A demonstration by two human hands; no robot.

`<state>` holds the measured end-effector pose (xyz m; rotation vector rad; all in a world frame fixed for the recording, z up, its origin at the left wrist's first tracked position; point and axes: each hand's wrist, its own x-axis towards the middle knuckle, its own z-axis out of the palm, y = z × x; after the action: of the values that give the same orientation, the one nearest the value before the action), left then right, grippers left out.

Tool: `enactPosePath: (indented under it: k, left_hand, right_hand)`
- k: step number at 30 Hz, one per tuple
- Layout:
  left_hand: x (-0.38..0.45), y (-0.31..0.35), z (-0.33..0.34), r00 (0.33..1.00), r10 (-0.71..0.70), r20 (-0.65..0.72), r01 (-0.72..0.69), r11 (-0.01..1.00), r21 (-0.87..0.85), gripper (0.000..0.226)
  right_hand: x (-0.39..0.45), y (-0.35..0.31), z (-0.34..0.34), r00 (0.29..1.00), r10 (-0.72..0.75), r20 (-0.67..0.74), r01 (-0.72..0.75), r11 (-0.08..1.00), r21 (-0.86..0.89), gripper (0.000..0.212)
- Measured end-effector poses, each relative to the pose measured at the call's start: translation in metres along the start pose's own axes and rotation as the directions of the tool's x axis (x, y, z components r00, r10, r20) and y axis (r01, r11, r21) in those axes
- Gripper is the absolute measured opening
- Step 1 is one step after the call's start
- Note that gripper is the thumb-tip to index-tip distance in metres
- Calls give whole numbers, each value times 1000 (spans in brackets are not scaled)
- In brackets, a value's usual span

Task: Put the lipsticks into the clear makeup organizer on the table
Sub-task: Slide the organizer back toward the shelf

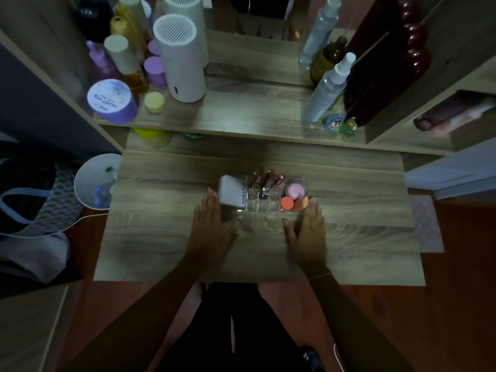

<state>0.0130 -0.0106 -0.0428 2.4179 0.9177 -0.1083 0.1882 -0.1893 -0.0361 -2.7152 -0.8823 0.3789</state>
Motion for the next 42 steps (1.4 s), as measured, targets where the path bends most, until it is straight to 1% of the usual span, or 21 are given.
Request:
enactPosePath:
  k: [5,9,14,17,18,20,24,28,33,37,40,42]
  left_hand:
    - [0,2,-1,1000,9,21,-9,1000,-3,94]
    - [-1,5,-3,1000,19,6,-19,1000,-10,94]
    - [-3,5,0,1000,-10,5,11,1000,-28,96]
    - [-4,7,1,1000,-15,14,15,999,-32,96]
    - [-4,7,1,1000,-9,18,9,1000,-26,96]
    - [10,39,10,998,56,29,-57,998,26,93]
    - [12,35,11,999,50,17,-51,998,45,89]
    - [12,36,14,997,62,36,-65,994,92,89]
    - [23,62,23,992,98,76,-108,986,127,86]
    - [28,85,30,987,124,106,-138,981,139,89]
    - [33,101,35,979,151,134,-171,974,148,94]
    - [38,113,39,975,166,148,-189,970,153,92]
  right_hand:
    - [-2,8,3,999,-48,-2,48,999,8,76]
    - [-2,14,5,998,-66,15,66,997,27,74]
    - [-2,21,5,993,-107,46,108,993,-40,74]
    - [-3,26,2,991,-130,32,133,988,-80,75]
    - [-2,26,2,992,-125,23,126,988,-84,76]
    - [4,58,-10,999,-49,3,49,997,-66,76]
    - [7,60,-7,998,-68,17,69,993,-91,75]
    - [8,63,-8,999,-50,14,51,995,-83,74]
    - [12,89,-18,1000,9,3,-8,995,-95,74]
    - [13,110,-25,999,50,0,-50,995,-91,75]
    - [15,125,-32,996,77,-38,-80,994,-79,74]
    - [17,136,-38,995,85,-50,-89,993,-81,74]
